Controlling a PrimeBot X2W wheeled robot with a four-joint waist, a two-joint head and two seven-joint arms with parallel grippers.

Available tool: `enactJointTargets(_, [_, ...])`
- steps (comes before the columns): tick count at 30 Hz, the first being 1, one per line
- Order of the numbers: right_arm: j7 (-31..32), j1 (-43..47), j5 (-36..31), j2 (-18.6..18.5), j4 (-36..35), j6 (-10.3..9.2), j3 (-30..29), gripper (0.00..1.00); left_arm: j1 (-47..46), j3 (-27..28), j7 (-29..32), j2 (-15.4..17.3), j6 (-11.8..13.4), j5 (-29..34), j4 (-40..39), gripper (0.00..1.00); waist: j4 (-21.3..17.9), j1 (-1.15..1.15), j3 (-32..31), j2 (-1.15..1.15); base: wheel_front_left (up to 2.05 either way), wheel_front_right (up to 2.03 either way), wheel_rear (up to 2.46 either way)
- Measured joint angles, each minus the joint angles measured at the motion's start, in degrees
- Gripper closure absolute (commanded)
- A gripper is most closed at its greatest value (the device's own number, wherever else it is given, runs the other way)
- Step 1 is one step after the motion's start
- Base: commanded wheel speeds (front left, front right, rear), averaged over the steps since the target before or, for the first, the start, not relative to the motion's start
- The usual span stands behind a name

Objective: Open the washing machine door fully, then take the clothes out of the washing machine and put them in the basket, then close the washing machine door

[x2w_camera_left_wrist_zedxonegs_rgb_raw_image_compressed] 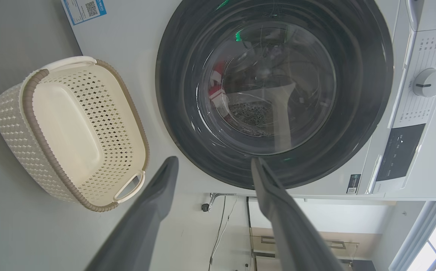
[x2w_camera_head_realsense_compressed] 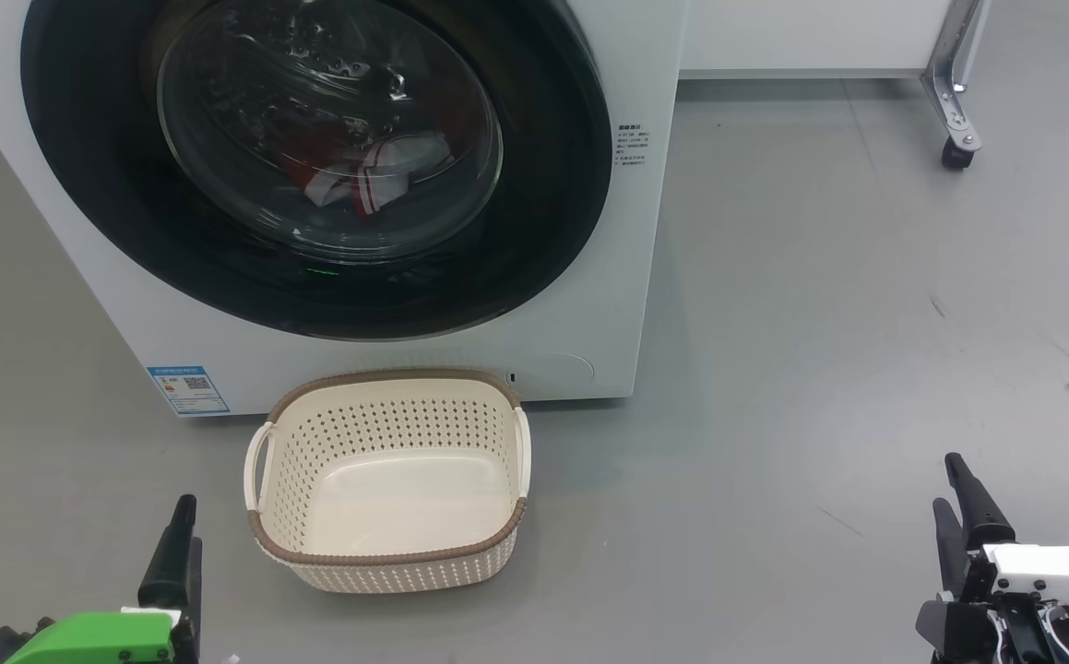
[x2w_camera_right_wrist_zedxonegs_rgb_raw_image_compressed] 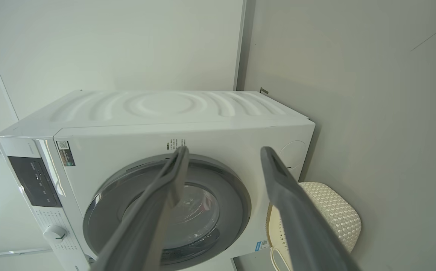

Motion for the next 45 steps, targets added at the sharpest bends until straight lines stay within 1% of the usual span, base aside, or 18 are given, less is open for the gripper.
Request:
enactJointTargets(7, [-1.0, -0.1, -1.7, -0.3, -0.3, 0.0, 0.4, 0.0, 0.0, -0.5, -1.1, 0.0, 0.0, 1.4, -1.2, 0.0, 0.1, 0.0, 0.0, 0.0, 0.0, 0.0, 0.0])
enactJointTargets(19, [-4.0, -0.5, -11.8, -3.4, -1.2, 0.01, 3.3, 0.0, -0.4, -3.7, -4.3, 2.9, 0.0, 13.6, -2.7, 0.0, 0.2, 0.0, 0.0, 0.0, 0.0, 0.0, 0.0])
enactJointTargets(25, [-5.1, -1.3, -18.8, -5.1, -1.6, -0.02, 5.2, 0.0, -1.0, -5.5, -5.4, 4.1, 1.1, 20.6, -3.3, 0.0, 0.1, 0.0, 0.0, 0.0, 0.0, 0.0, 0.0])
enactJointTargets(27, [-5.3, -1.5, -22.0, -5.9, -1.9, -0.58, 6.0, 0.0, -1.0, -6.2, -5.6, 4.4, 1.6, 22.9, -3.6, 0.0, 0.1, 0.0, 0.0, 0.0, 0.0, 0.0, 0.0])
enactJointTargets(29, [-5.8, -1.6, -24.7, -6.6, -2.1, -0.71, 6.7, 0.0, -1.1, -6.9, -6.0, 4.8, 2.2, 25.6, -3.9, 0.0, 0.1, 0.0, 0.0, 0.0, 0.0, 0.0, 0.0])
enactJointTargets(31, [-6.1, -1.7, -26.8, -6.9, -2.2, -1.57, 7.5, 0.0, -1.2, -7.7, -6.4, 5.3, 2.8, 27.9, -4.2, 0.0, 0.1, 0.0, 0.0, 0.0, 0.0, 0.0, 0.0])
enactJointTargets(35, [-6.8, -2.0, -31.8, -7.3, -2.4, -2.58, 9.3, 0.0, -1.3, -9.1, -7.1, 5.6, 4.1, 32.6, -4.4, 0.0, 0.0, 0.0, -0.1, 0.0, 0.0, 0.0, 0.0])
enactJointTargets(39, [-7.5, -2.2, -35.9, -7.7, -2.4, -3.36, 10.8, 0.0, -1.3, -10.3, -7.8, 5.9, 5.5, 36.4, -4.5, 0.0, -0.1, 0.0, -0.1, 0.0, 0.0, 0.0, 0.0])
enactJointTargets(41, [-7.6, -2.3, -37.8, -7.7, -2.4, -4.05, 11.4, 0.0, -1.3, -10.9, -8.1, 5.9, 5.8, 37.7, -4.4, 0.0, -0.1, 0.0, -0.2, 0.0, 0.0, 0.0, 0.0])
enactJointTargets(43, [-8.1, -2.3, -39.5, -7.7, -2.4, -4.13, 11.9, 0.0, -1.3, -11.4, -8.3, 5.9, 6.0, 39.5, -4.4, 0.0, -0.1, 0.0, -0.2, 0.0, 0.0, 0.0, 0.0])
enactJointTargets(45, [-8.4, -2.3, -41.1, -7.7, -2.4, -4.65, 12.5, 0.0, -1.3, -11.7, -8.6, 5.9, 6.5, 40.6, -4.4, 0.0, -0.1, 0.0, -0.3, 0.0, 0.0, 0.0, 0.0])
